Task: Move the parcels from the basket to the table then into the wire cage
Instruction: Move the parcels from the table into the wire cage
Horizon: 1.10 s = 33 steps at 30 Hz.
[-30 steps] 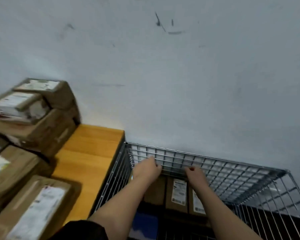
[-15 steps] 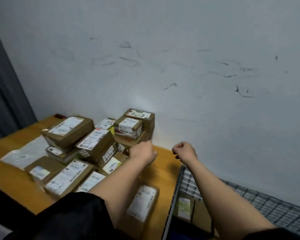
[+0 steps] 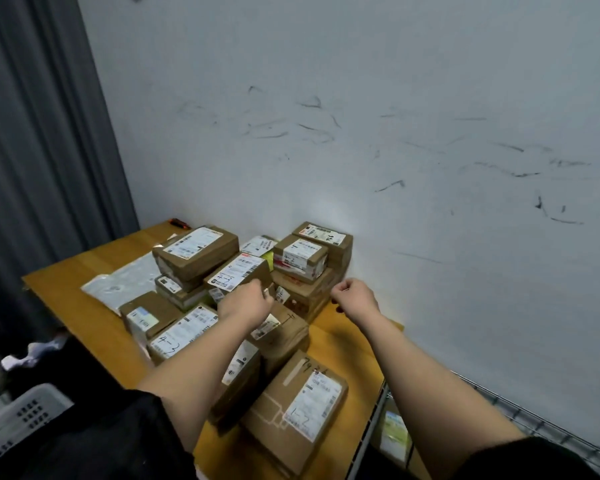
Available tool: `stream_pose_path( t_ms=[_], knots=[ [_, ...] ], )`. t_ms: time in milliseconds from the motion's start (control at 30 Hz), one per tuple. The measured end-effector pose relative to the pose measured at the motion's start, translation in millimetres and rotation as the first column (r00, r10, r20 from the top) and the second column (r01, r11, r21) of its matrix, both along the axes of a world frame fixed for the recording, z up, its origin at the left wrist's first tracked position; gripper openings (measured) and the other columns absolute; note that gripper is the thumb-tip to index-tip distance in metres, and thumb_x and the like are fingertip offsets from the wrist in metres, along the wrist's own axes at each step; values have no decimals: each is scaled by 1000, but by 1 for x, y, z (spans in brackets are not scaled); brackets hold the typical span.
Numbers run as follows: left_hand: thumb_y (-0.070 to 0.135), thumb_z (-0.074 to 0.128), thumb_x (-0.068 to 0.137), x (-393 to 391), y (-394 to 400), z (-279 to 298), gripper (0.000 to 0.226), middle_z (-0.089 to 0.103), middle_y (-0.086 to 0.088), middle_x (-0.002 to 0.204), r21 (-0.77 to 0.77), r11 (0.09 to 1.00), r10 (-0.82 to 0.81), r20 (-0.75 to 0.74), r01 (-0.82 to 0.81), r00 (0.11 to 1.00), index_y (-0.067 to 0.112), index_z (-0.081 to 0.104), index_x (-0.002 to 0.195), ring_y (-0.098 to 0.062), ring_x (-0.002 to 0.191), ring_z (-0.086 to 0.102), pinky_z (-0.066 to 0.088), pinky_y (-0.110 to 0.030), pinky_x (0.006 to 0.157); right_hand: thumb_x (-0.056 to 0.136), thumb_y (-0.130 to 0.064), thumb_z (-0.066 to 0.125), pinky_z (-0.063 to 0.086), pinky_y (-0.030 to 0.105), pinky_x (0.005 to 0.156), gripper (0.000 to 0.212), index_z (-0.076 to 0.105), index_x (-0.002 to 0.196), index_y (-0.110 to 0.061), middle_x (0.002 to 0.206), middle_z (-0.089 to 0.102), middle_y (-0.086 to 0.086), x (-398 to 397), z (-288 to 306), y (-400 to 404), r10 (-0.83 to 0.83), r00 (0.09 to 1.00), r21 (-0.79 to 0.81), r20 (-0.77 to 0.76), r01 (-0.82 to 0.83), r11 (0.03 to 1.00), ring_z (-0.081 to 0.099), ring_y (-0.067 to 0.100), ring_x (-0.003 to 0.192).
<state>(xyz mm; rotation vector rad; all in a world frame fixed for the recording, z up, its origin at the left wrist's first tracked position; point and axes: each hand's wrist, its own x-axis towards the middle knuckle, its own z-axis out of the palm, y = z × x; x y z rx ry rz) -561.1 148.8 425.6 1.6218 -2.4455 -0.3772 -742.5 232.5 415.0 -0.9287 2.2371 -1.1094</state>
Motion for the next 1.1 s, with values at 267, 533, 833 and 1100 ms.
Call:
stream_pose_path(
  t_ms=[267, 533, 833, 1100],
  knots=[
    [40, 53, 90, 34, -51, 14, 57, 44, -13, 139, 44, 976, 219, -161, -214, 962, 13, 38, 138, -32, 125, 46, 44, -45, 99, 88, -25, 56, 54, 43, 87, 6, 58, 86, -20, 97, 68, 7, 33, 9, -46, 39, 999, 23, 22, -39, 999, 65, 27, 91],
    [47, 50, 91, 81, -148, 18, 76, 16, -15, 154, 198, 910, 409, -289, -364, 866, 13, 15, 150, -34, 141, 19, 26, -48, 109, 94, -31, 55, 49, 39, 95, 25, 61, 111, -14, 116, 64, 9, 96, 16, -148, 92, 995, 62, 26, -93, 994, 60, 29, 110],
    [54, 52, 89, 123, -246, -13, 81, 27, -18, 149, 450, 822, 531, -384, -349, 755, 13, 18, 149, -39, 134, 30, 31, -47, 108, 88, -42, 58, 37, 42, 108, 69, 36, 143, -8, 146, 40, 15, 153, 9, -255, 68, 998, 122, -13, -66, 990, 40, 35, 132],
    [59, 54, 85, 127, -267, -38, 86, 41, -19, 140, 709, 697, 624, -527, -107, 577, 10, 18, 145, -36, 124, 46, 41, -42, 99, 90, -46, 56, 28, 44, 112, 82, 16, 152, -10, 155, 29, 9, 156, 0, -292, -24, 993, 181, -116, 44, 982, 22, 31, 141]
  ],
)
